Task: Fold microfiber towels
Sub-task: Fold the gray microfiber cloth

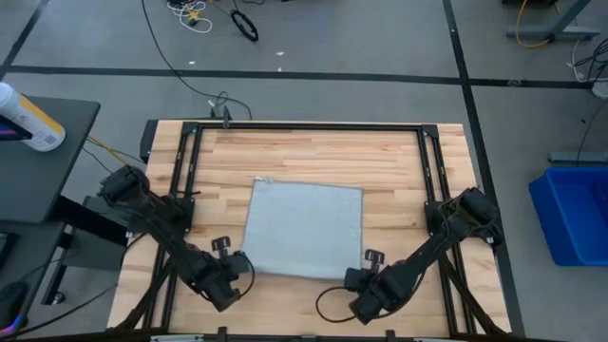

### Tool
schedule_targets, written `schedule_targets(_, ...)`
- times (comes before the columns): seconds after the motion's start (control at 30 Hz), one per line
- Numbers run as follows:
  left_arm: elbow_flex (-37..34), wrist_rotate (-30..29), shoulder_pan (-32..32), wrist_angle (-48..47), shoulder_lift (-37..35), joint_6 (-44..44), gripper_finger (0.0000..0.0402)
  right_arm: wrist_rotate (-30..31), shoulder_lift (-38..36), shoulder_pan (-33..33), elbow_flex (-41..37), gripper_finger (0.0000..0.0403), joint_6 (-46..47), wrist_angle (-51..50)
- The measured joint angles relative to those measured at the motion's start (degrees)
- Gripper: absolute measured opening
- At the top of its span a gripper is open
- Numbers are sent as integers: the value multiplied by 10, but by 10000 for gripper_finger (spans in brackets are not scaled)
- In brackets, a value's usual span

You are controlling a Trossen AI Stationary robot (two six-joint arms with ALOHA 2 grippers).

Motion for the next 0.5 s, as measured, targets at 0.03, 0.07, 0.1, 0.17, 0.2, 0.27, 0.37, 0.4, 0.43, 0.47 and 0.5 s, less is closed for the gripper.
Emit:
schedule_targets(0.03,2,-8,0,-7,-5,-5,6,2,0,1,0,1,3,-2)
schedule_targets(0.07,3,-14,0,-16,-10,-13,6,6,0,0,0,1,7,-6)
schedule_targets(0.1,3,-21,1,-25,-15,-18,6,11,0,0,0,1,9,-12)
schedule_targets(0.17,4,-32,5,-36,-28,-24,6,23,0,0,0,0,10,-23)
schedule_targets(0.2,5,-34,7,-44,-34,-25,6,28,0,0,0,0,10,-28)
schedule_targets(0.27,5,-45,11,-59,-44,-31,6,39,0,-3,0,0,10,-39)
schedule_targets(0.37,5,-62,25,-79,-60,-33,6,60,0,-9,0,0,10,-57)
schedule_targets(0.4,5,-68,30,-86,-64,-33,6,68,0,-12,0,0,10,-64)
schedule_targets(0.43,5,-75,37,-93,-69,-33,6,73,-1,-16,0,0,11,-72)
schedule_targets(0.47,5,-81,44,-98,-73,-32,6,80,-1,-20,0,0,11,-80)
schedule_targets(0.5,5,-85,53,-102,-77,-30,6,87,-1,-24,0,0,11,-89)
